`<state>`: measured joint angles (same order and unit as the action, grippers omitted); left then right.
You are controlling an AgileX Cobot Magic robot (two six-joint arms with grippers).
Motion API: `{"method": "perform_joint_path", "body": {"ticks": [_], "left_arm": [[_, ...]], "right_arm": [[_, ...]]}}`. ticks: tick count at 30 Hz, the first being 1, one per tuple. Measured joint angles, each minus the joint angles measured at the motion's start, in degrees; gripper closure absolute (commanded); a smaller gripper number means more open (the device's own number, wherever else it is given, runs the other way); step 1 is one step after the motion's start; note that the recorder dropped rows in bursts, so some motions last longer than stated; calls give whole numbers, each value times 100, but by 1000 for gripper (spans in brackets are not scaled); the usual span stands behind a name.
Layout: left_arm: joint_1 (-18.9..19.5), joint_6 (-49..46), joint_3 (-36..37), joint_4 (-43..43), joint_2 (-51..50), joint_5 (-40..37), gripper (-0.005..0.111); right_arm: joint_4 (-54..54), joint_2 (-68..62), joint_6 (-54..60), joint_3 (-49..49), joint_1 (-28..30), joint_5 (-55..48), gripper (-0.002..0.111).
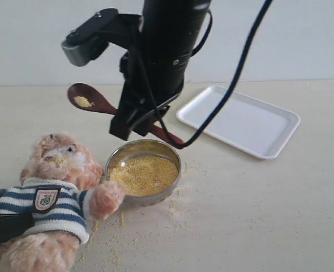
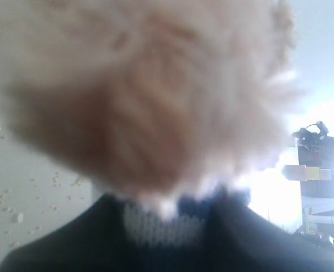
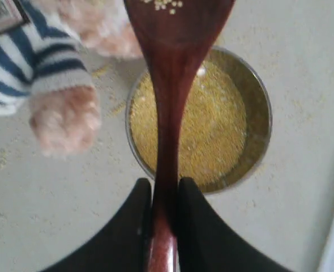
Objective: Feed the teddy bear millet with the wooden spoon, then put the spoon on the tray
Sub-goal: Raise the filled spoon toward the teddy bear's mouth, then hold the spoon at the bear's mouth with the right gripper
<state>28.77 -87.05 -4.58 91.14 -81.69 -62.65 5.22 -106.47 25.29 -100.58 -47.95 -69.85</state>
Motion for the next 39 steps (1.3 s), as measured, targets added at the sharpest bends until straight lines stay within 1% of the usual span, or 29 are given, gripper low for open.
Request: {"method": "perform_joint_path", "body": {"ticks": [6,15,20,25,39], "left_arm": [[0,0,0,-79,0,-73,102],[0,-65,0,-113,0,-122,102],[0,-88,0,-113,0,-122,102],[0,-97,0,-113,0,-122,102],[0,-101,0,-113,0,-153,102]], "right_arm": [[50,-552,10,-407,-353,0,108],[-830,-754,10,-419,-736,114,108],[-1799,-778,-99,-438,-1085,326,108],[-2801,-850,-334,-438,-1435,298,108],[-4315,-1122,-1042,-235,-1934,162,108]]}}
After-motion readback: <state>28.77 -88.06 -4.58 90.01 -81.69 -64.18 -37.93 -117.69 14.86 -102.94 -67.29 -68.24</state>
